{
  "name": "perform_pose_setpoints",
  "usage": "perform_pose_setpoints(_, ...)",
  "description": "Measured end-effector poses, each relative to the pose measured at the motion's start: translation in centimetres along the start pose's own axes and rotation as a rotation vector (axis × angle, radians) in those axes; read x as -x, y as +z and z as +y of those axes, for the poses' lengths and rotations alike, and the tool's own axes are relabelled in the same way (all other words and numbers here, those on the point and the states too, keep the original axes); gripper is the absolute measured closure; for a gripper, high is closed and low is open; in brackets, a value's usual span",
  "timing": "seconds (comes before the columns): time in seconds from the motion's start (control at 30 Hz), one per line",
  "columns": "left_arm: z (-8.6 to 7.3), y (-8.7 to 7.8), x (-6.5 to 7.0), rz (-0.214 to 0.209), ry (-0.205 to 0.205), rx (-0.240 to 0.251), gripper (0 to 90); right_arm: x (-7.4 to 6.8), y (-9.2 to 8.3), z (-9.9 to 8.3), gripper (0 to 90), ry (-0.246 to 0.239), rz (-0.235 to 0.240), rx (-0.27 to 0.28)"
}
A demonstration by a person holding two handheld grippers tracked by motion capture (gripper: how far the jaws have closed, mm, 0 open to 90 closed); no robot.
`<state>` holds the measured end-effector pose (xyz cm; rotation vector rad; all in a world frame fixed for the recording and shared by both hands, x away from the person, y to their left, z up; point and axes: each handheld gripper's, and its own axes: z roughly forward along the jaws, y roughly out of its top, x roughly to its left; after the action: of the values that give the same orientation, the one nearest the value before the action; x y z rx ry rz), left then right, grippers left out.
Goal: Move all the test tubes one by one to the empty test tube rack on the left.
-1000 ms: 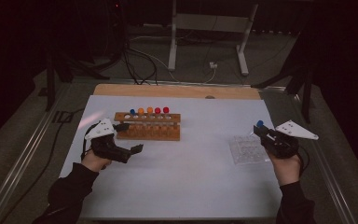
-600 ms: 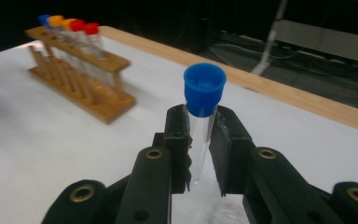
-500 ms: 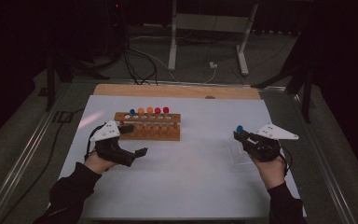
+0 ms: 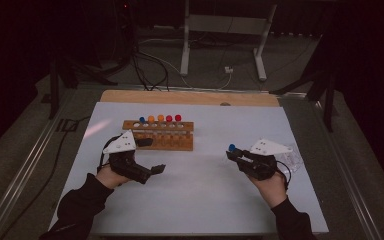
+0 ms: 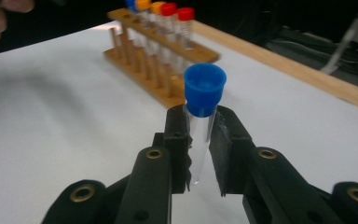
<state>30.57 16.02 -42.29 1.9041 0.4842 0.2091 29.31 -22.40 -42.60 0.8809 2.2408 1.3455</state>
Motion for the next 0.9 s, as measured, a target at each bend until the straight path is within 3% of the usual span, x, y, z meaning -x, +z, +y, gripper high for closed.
perform_pose_setpoints(0.4,0.7,1.0,1.5,-0.07,0.023,0.007,1.8,-3.5,2.6,0.1,77.5,-0.053,0.136,-0.043)
perform_pose_setpoints(0.9,1.1,2.7,3.4,-0.141,0.049,-0.004,7.7,-6.4,4.0,0.5,77.5,-0.103,0.236,-0.062)
